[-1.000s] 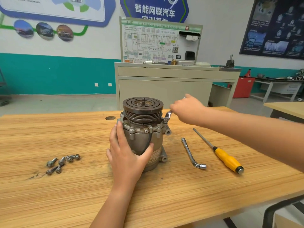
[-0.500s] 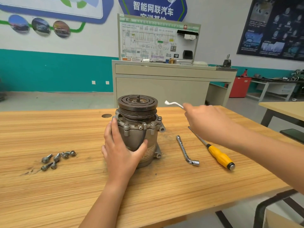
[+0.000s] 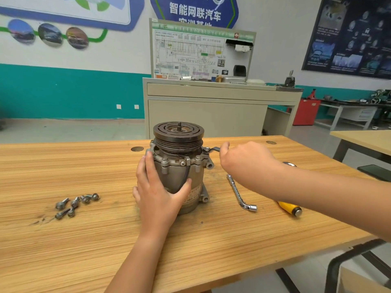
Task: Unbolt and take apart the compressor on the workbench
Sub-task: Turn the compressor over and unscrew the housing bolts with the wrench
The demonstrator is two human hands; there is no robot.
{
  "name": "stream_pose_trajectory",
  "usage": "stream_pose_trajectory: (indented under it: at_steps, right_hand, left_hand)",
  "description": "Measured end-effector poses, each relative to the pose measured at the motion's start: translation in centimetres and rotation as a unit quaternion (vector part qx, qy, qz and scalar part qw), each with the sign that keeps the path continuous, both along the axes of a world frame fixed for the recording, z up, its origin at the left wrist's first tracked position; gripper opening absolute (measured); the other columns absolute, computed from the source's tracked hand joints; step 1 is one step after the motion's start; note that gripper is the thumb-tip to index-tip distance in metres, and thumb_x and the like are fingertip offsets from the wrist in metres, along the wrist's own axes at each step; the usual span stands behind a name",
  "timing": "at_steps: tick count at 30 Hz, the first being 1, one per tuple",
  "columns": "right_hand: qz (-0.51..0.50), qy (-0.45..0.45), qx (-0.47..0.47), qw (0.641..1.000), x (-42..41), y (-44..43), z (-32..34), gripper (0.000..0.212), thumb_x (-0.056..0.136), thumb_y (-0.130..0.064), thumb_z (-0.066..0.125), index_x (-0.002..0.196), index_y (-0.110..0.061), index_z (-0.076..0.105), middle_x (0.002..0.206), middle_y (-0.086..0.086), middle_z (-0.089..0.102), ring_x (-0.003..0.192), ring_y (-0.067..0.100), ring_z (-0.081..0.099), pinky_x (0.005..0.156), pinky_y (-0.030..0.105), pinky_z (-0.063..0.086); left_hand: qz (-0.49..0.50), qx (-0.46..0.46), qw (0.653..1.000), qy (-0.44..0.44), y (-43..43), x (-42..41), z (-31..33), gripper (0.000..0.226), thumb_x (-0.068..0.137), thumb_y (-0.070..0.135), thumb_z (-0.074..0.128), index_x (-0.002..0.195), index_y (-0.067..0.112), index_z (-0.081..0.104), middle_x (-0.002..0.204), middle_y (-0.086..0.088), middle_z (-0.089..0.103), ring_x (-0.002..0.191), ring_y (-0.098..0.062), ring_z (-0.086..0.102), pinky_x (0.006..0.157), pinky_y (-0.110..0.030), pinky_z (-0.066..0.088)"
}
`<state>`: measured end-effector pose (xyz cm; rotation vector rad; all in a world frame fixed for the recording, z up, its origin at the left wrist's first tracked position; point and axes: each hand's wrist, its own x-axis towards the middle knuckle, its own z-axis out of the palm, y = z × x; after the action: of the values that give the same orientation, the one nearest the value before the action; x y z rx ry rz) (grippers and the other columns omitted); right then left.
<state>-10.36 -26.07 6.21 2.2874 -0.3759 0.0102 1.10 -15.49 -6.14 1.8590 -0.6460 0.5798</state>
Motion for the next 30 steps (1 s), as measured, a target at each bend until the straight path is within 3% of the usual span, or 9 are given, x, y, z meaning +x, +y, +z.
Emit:
stream_pose_trajectory:
  at_steps: [3, 7, 9, 11, 14, 19, 22, 26, 30]
  right_hand:
    - [0.010, -0.009, -0.031, 0.999, -0.2, -1.5, 0.4, 0.055, 0.090, 0.003, 0.040, 0.141, 0.004, 0.019, 0.058, 0.001, 0.040, 0.045, 0.015, 0.036, 0.036, 0.026, 0.020]
    - [0.027, -0.033, -0.037, 0.998, 0.5, -4.4, 0.8, 0.036, 0.091, -0.004, 0.042, 0.126, -0.011, 0.037, 0.054, -0.005, 0.036, 0.042, 0.012, 0.032, 0.039, 0.025, 0.019]
    - [0.037, -0.056, -0.011, 0.998, 2.0, -5.8, 0.8, 0.027, 0.091, -0.004, 0.045, 0.117, -0.012, 0.042, 0.062, -0.003, 0.049, 0.051, 0.015, 0.046, 0.047, 0.025, 0.031]
    - [0.069, -0.084, 0.020, 0.994, 4.2, -7.2, 0.1, 0.026, 0.091, -0.003, 0.044, 0.116, -0.011, 0.044, 0.092, 0.004, 0.064, 0.085, 0.024, 0.061, 0.077, 0.031, 0.043]
    - [0.134, -0.132, 0.070, 0.980, 7.2, -8.0, -1.2, 0.033, 0.094, 0.000, 0.033, 0.124, -0.005, 0.047, 0.128, 0.011, 0.055, 0.119, 0.023, 0.050, 0.106, 0.034, 0.024]
    - [0.130, -0.227, 0.135, 0.956, 6.6, -7.8, -0.9, 0.030, 0.095, -0.001, 0.033, 0.119, -0.001, 0.051, 0.108, 0.014, 0.063, 0.095, 0.029, 0.058, 0.078, 0.036, 0.041]
    - [0.049, -0.323, 0.205, 0.923, 3.6, -6.8, 0.1, 0.021, 0.096, -0.007, 0.033, 0.114, -0.006, 0.045, 0.078, 0.006, 0.054, 0.068, 0.025, 0.048, 0.055, 0.035, 0.033]
    - [-0.044, -0.187, 0.222, 0.956, -0.3, -3.2, 0.1, 0.026, 0.088, -0.002, 0.036, 0.113, -0.007, 0.042, 0.062, -0.002, 0.035, 0.053, 0.014, 0.035, 0.044, 0.027, 0.022]
    - [-0.021, -0.127, 0.170, 0.977, -1.1, -0.4, 0.0, 0.048, 0.085, 0.004, 0.037, 0.132, -0.004, 0.031, 0.060, -0.002, 0.034, 0.053, 0.016, 0.035, 0.043, 0.026, 0.020]
  left_hand:
    - [-0.005, -0.001, 1.000, 0.001, 0.0, -0.1, 0.1, 0.105, 0.067, 0.045, 0.075, 0.150, 0.017, 0.017, 0.150, -0.007, 0.025, 0.137, -0.022, 0.027, 0.104, -0.054, 0.026]
    - [-0.009, 0.001, 1.000, 0.003, 0.0, -0.1, 0.0, 0.105, 0.068, 0.047, 0.075, 0.150, 0.018, 0.015, 0.151, -0.005, 0.023, 0.138, -0.020, 0.024, 0.106, -0.053, 0.024]
    - [-0.009, 0.001, 1.000, 0.004, 0.0, -0.1, 0.1, 0.106, 0.068, 0.047, 0.075, 0.150, 0.018, 0.015, 0.151, -0.005, 0.023, 0.138, -0.020, 0.024, 0.106, -0.055, 0.023]
    - [-0.008, 0.000, 1.000, 0.003, 0.1, -0.1, 0.1, 0.106, 0.067, 0.048, 0.074, 0.150, 0.018, 0.015, 0.151, -0.006, 0.024, 0.138, -0.020, 0.024, 0.106, -0.056, 0.024]
    - [-0.004, 0.000, 1.000, 0.003, 0.0, 0.0, 0.0, 0.106, 0.066, 0.049, 0.074, 0.150, 0.017, 0.017, 0.151, -0.005, 0.025, 0.137, -0.021, 0.027, 0.105, -0.057, 0.025]
    - [-0.005, -0.004, 1.000, 0.003, 0.0, -0.1, 0.1, 0.106, 0.066, 0.049, 0.073, 0.150, 0.018, 0.017, 0.151, -0.005, 0.025, 0.138, -0.020, 0.026, 0.106, -0.058, 0.024]
    - [-0.005, -0.003, 1.000, 0.004, 0.0, 0.0, 0.0, 0.105, 0.066, 0.046, 0.075, 0.150, 0.018, 0.017, 0.151, -0.005, 0.025, 0.138, -0.020, 0.026, 0.106, -0.057, 0.024]
    - [-0.004, -0.002, 1.000, 0.003, 0.0, 0.0, 0.0, 0.105, 0.067, 0.046, 0.075, 0.149, 0.017, 0.017, 0.151, -0.006, 0.025, 0.138, -0.021, 0.025, 0.105, -0.056, 0.024]
    - [-0.005, -0.003, 1.000, 0.003, 0.1, 0.0, 0.0, 0.105, 0.067, 0.045, 0.076, 0.150, 0.017, 0.017, 0.151, -0.006, 0.024, 0.138, -0.021, 0.025, 0.105, -0.057, 0.024]
